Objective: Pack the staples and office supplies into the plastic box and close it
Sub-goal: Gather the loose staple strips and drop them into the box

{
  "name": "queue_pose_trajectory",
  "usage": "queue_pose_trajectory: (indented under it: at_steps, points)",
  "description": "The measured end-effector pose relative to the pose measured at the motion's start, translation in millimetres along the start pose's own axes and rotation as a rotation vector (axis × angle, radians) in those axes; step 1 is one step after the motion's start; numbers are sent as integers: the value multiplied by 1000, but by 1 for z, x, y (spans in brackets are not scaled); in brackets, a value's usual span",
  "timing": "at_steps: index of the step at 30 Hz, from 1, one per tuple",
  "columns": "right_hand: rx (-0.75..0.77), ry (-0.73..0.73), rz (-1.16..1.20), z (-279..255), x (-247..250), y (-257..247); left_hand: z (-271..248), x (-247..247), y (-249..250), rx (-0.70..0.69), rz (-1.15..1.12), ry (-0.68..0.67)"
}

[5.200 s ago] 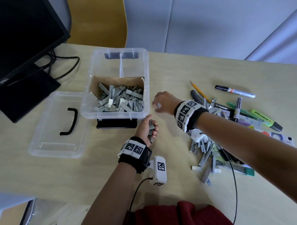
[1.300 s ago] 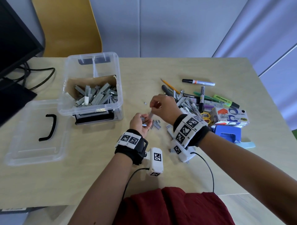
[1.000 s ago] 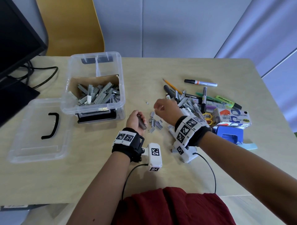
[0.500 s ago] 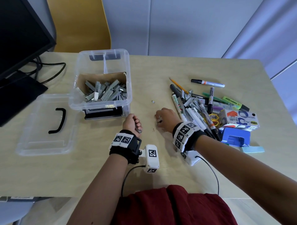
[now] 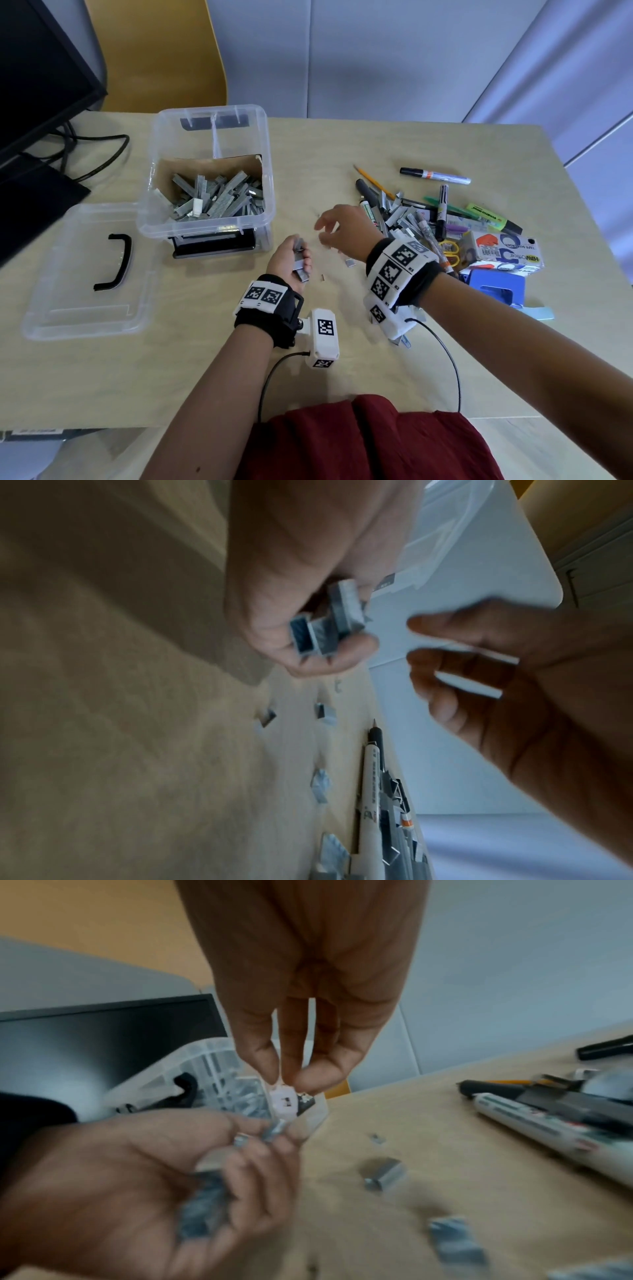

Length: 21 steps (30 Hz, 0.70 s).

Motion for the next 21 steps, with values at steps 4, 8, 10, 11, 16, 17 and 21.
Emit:
queue_pose_trajectory:
  at_steps: [4, 8, 10, 11, 16, 17, 21]
  points:
    - [-46, -237, -179, -15, -28, 22, 5, 12, 3, 15, -9, 10]
    - [-2, -355, -275, -25, -57, 26, 2, 17, 5, 3, 13, 26]
    - [-9, -332, -307, -24, -60, 25, 0, 17, 6, -4, 31, 40]
    - [-20, -322, -323, -22, -61, 26, -2, 18, 6, -6, 45, 48]
    - [-47, -309, -348, -21, -63, 27, -22, 4, 15, -81, 223, 33]
    - [-63, -303, -338, -21, -63, 29, -31, -5, 20, -123, 303, 4]
    - [-108, -258, -210, -19, -60, 36, -78, -45, 57, -339, 556, -159]
Point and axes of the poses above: each hand's wrist, its own z-axis towards the middle knuckle, its own x-axis out of the back of the hand, y = z × x, the point moved 6 cm from there along z, towards the middle knuckle, and after that the axes turned 6 degrees about z, right-handed, at the moved point
